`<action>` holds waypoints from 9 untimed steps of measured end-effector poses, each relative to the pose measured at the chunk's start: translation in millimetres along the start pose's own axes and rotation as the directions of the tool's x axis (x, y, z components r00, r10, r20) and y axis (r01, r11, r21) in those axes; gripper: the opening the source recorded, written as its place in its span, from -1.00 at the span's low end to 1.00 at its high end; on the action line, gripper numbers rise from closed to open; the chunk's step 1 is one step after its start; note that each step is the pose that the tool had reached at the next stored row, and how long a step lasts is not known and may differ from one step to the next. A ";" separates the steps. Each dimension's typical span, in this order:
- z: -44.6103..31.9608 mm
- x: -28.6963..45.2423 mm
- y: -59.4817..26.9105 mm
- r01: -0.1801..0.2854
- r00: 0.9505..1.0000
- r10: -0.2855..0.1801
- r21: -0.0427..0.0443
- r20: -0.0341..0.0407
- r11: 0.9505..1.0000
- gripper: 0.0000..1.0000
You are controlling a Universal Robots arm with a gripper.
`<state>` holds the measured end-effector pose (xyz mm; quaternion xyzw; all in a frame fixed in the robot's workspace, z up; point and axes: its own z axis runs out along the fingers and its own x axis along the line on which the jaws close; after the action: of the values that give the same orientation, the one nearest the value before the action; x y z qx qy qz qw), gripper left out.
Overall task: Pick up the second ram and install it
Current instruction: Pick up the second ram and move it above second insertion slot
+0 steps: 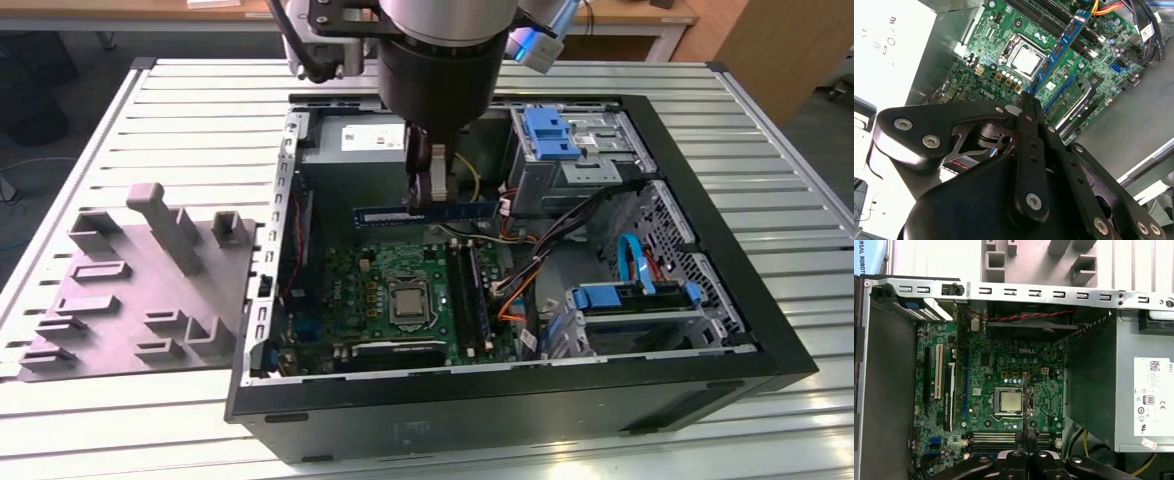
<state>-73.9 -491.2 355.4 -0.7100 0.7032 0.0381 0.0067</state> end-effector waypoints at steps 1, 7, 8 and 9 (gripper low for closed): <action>0.8 0.1 0.0 0.000 1.000 0.000 0.000 0.000 1.000 -0.77; 4.8 0.3 -0.2 0.000 1.000 0.000 0.000 0.000 1.000 -0.77; 6.4 0.4 -0.3 0.000 1.000 0.000 0.000 0.000 1.000 -0.77; 8.0 0.5 -0.4 0.000 1.000 0.000 0.000 0.000 1.000 -0.77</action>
<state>-73.9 -491.2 347.4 -0.7100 0.7032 0.0381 0.0066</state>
